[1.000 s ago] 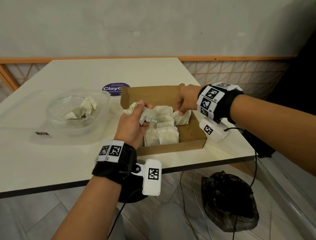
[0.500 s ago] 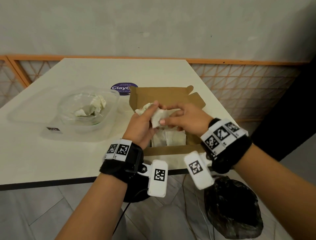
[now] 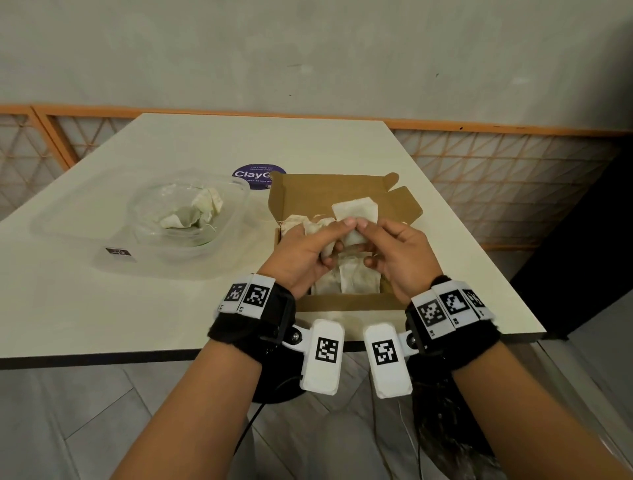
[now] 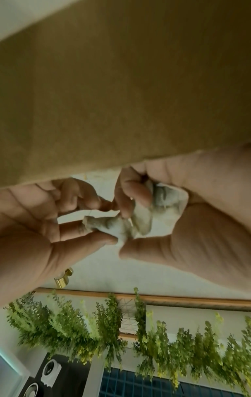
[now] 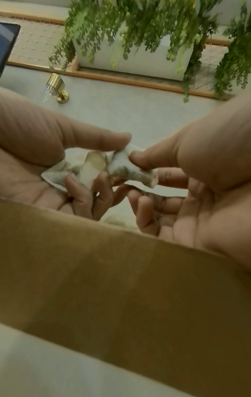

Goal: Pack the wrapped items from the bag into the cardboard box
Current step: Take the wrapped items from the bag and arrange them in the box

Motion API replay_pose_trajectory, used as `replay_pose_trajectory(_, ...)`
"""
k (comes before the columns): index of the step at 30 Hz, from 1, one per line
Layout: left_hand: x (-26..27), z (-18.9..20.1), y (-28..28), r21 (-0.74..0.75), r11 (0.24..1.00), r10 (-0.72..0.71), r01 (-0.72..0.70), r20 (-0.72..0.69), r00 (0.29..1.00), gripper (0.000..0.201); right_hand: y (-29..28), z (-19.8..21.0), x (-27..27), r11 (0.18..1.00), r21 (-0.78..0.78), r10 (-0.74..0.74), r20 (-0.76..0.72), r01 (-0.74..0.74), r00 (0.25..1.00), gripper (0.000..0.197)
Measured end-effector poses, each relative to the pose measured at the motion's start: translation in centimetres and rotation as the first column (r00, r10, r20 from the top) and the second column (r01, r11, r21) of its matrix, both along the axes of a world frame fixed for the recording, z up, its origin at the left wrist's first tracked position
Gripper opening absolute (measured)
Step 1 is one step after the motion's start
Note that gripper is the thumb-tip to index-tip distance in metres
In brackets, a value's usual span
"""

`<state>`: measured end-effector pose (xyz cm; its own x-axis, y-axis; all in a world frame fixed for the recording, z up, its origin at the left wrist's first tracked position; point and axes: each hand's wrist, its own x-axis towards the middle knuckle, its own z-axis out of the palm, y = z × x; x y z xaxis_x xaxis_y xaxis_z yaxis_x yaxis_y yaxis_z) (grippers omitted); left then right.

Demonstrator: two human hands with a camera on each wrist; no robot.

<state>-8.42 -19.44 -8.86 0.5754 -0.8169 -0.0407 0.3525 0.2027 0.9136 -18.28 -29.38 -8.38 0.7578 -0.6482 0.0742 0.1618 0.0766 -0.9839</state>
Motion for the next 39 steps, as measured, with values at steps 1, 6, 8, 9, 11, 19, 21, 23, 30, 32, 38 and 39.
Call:
replay_pose_trajectory(1,0.0,0.0,0.0,0.000,1.000,0.010,-0.010,0.000,1.000,0.010,0.1,0.1,0.0,1.000,0.022,-0.012,0.005,0.012,1.000,0.018)
replay_pose_trajectory(6,0.1,-0.1,0.0,0.001,0.998,0.056,-0.056,0.006,0.998,0.011,-0.3,0.4,-0.1,0.996,-0.002,-0.094,-0.014,0.094,0.996,0.012)
replay_pose_trajectory(8,0.0,-0.1,0.0,0.024,0.998,0.060,-0.062,0.044,0.997,0.011,-0.9,1.2,-0.3,0.937,-0.342,-0.118,-0.122,0.070,0.986,0.030)
replay_pose_trajectory(9,0.0,-0.1,0.0,0.038,0.997,0.064,-0.066,0.061,0.996,0.012,-1.1,1.9,-0.5,0.857,-0.516,-0.127,-0.179,0.017,0.976,0.035)
replay_pose_trajectory(11,-0.1,-0.1,0.0,0.068,0.995,0.067,-0.073,0.087,0.994,0.015,-1.3,3.6,-0.4,0.689,-0.712,-0.132,-0.306,-0.134,0.943,0.027)
replay_pose_trajectory(19,0.0,0.0,0.0,0.061,0.989,0.135,-0.137,0.030,0.990,0.007,-4.6,8.1,-0.9,0.549,-0.742,-0.216,-0.570,-0.384,0.793,0.011)
replay_pose_trajectory(21,0.1,0.0,0.0,0.055,0.986,0.158,-0.158,-0.004,0.987,0.005,-5.5,8.3,-1.3,0.516,-0.715,-0.257,-0.654,-0.472,0.711,0.013)
replay_pose_trajectory(23,0.1,0.0,-0.1,0.052,0.984,0.172,-0.171,-0.024,0.985,0.005,-5.8,8.3,-1.5,0.501,-0.662,-0.250,-0.727,-0.557,0.639,0.013)
replay_pose_trajectory(30,0.1,0.1,0.0,0.043,0.982,0.187,-0.184,-0.060,0.981,0.007,-6.9,6.9,0.3,0.514,-0.598,-0.228,-0.786,-0.615,0.575,0.013)
replay_pose_trajectory(32,0.0,0.1,0.0,0.049,0.982,0.186,-0.184,-0.056,0.981,0.007,-7.4,6.2,1.1,0.527,-0.605,-0.234,-0.779,-0.597,0.582,0.015)
replay_pose_trajectory(38,0.2,0.1,0.0,0.044,0.981,0.191,-0.188,-0.068,0.979,0.008,-8.0,5.5,2.2,0.491,-0.659,-0.296,-0.741,-0.569,0.603,0.011)
replay_pose_trajectory(39,0.2,0.0,-0.1,0.044,0.981,0.191,-0.189,-0.069,0.979,0.008,-8.0,5.5,2.3,0.466,-0.675,-0.325,-0.732,-0.572,0.599,0.011)
